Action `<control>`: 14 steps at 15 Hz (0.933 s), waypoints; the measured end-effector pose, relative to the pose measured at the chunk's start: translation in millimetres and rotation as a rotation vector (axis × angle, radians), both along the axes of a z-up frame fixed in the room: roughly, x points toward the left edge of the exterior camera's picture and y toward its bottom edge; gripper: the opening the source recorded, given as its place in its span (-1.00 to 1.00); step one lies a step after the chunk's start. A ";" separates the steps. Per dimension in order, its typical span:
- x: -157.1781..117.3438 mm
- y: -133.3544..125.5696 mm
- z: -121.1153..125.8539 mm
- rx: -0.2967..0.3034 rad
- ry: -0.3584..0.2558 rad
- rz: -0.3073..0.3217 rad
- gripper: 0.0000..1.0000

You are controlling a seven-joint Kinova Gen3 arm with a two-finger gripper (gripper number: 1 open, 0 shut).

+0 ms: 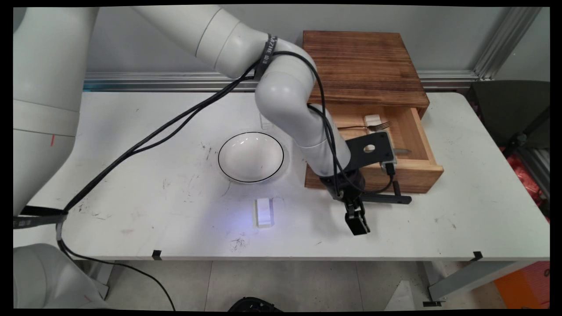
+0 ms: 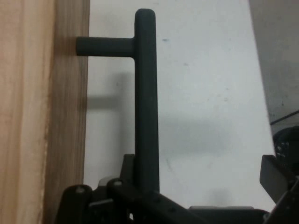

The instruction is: Open the drawer

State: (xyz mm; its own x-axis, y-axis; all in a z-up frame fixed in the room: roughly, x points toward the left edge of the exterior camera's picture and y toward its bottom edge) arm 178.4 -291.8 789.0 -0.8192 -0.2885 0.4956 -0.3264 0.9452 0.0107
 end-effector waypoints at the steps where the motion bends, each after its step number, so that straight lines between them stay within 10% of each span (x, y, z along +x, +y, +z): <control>1: -0.6 2.8 0.1 0.003 0.000 -0.001 1.00; 14: -8.2 40.3 3.3 0.047 0.014 -0.022 1.00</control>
